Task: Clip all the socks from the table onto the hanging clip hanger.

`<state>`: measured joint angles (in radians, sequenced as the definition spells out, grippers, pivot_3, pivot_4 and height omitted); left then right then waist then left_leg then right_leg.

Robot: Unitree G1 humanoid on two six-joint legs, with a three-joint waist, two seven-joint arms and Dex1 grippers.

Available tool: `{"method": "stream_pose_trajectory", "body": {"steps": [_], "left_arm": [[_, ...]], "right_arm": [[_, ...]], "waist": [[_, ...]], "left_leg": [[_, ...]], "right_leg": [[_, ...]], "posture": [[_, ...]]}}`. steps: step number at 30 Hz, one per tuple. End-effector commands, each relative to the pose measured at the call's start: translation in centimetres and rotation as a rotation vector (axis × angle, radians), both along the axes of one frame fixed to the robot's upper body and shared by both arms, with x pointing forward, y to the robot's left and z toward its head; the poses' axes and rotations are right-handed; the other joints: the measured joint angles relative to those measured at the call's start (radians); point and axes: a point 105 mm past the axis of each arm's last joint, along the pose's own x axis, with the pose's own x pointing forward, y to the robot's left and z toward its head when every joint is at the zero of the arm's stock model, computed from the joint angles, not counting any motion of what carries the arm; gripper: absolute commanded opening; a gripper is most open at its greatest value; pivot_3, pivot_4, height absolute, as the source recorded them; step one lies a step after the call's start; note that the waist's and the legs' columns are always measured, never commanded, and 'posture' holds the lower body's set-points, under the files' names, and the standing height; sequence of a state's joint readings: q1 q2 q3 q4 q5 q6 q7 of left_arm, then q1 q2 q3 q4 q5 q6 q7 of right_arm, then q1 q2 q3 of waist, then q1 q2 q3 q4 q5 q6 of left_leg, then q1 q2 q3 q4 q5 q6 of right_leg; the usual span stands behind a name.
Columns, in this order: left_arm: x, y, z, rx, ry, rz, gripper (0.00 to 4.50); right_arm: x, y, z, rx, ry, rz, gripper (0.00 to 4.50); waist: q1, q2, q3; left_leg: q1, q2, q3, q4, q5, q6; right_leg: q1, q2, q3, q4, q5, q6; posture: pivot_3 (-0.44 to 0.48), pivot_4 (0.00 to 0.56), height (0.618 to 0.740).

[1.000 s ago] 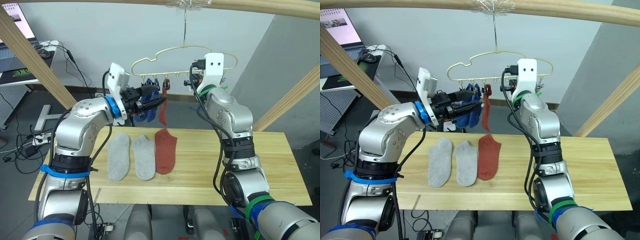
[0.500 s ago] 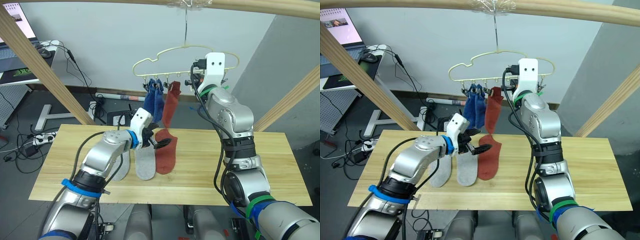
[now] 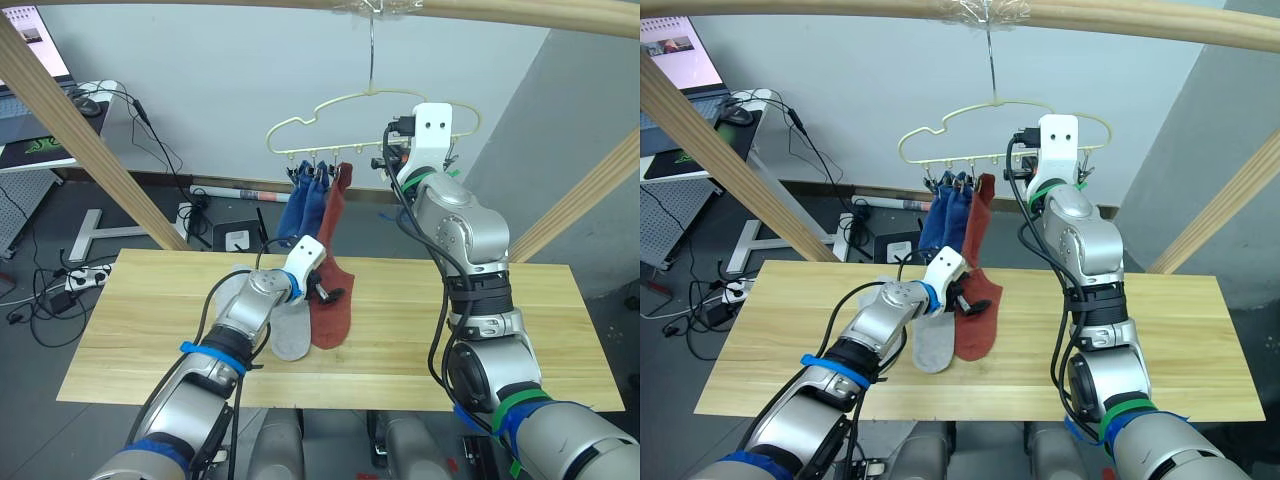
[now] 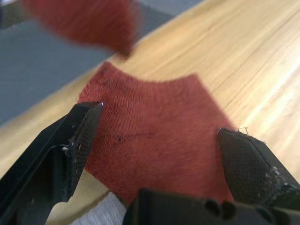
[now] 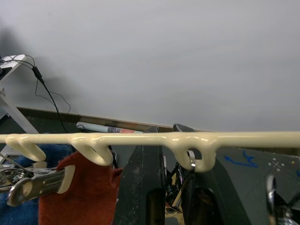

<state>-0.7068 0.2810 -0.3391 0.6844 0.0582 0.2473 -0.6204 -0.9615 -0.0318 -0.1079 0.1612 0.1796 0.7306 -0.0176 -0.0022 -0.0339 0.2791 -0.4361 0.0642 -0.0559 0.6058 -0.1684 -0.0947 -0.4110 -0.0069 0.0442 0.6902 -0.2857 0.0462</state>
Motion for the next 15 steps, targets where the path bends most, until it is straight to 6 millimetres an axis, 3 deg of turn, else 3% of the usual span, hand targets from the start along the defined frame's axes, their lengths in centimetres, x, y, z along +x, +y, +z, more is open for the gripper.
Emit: {"method": "stream_pose_trajectory", "body": {"steps": [1,7,15], "left_arm": [[0.3,-0.4,-0.8,0.067,-0.003,-0.020,4.50],[-0.2,-0.8,-2.0,0.080,0.080,-0.070,4.50],[-0.6,-0.8,-2.3,0.071,0.097,-0.096,2.02]], "right_arm": [[-0.5,0.1,2.4,0.021,-0.078,0.013,0.05],[-0.6,0.0,2.5,0.022,-0.080,0.009,0.05],[-0.6,0.1,2.3,0.023,-0.074,0.012,0.05]], "waist": [[0.000,0.000,0.000],[0.000,0.000,-0.001],[-0.001,0.000,-0.001]], "left_leg": [[0.000,0.000,0.000,0.000,0.000,0.000],[0.000,0.000,0.000,0.001,0.000,0.000],[0.001,0.000,0.000,0.001,0.000,0.000]], "right_leg": [[0.000,0.000,0.000,0.000,0.000,0.000],[0.001,0.000,0.000,0.001,0.000,0.000],[0.001,0.000,0.000,0.002,0.000,0.000]], "posture": [[0.073,0.210,0.740],[0.065,0.210,0.740],[0.065,0.210,0.740]]}}
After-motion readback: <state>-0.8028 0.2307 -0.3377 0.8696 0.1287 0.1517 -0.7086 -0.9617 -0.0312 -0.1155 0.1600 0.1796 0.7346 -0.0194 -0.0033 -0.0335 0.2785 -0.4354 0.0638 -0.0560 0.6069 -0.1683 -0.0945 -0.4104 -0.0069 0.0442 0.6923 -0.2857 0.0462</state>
